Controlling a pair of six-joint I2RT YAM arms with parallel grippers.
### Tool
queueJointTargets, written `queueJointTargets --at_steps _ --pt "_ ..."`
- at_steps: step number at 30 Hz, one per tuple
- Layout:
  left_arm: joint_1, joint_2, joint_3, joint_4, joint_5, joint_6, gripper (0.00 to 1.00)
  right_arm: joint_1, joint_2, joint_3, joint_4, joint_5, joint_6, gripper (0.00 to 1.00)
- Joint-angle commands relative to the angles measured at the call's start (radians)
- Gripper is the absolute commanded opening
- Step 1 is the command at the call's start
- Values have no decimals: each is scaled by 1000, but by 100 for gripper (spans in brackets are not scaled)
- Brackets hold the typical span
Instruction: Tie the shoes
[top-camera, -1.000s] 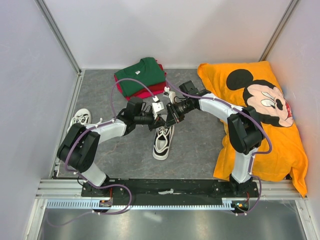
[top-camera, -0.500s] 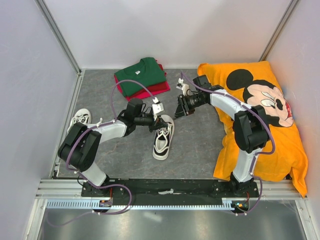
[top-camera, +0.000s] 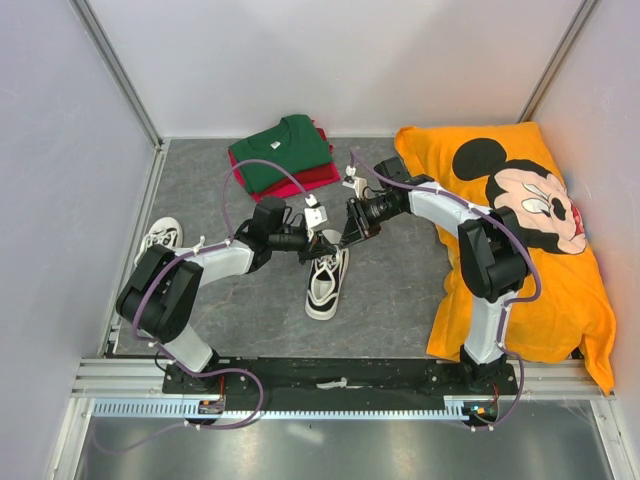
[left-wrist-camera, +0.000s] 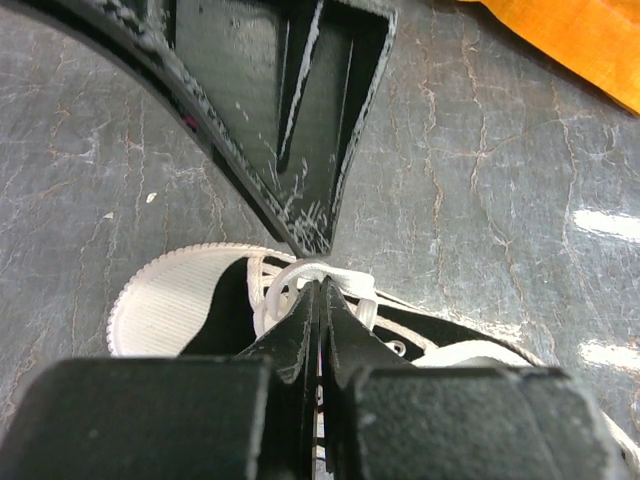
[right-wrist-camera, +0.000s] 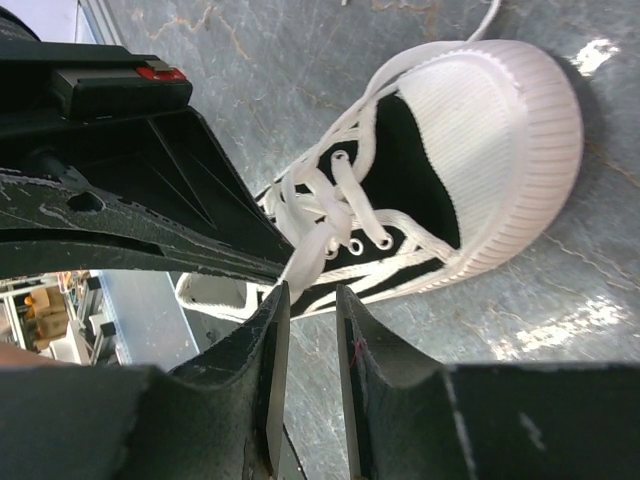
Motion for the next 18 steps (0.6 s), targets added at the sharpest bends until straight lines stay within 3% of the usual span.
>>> queueJointTargets --at_steps 1,11,14,18 --pt "1 10 3 51 44 -7 1 18 4 -1 18 -49 4 33" --pt "1 8 4 55 76 -13 1 37 27 5 49 -90 42 34" --pt "3 10 4 55 72 -13 2 38 28 2 55 -112 51 26" --pt "11 13 9 57 64 -16 2 37 27 2 57 -124 53 0"
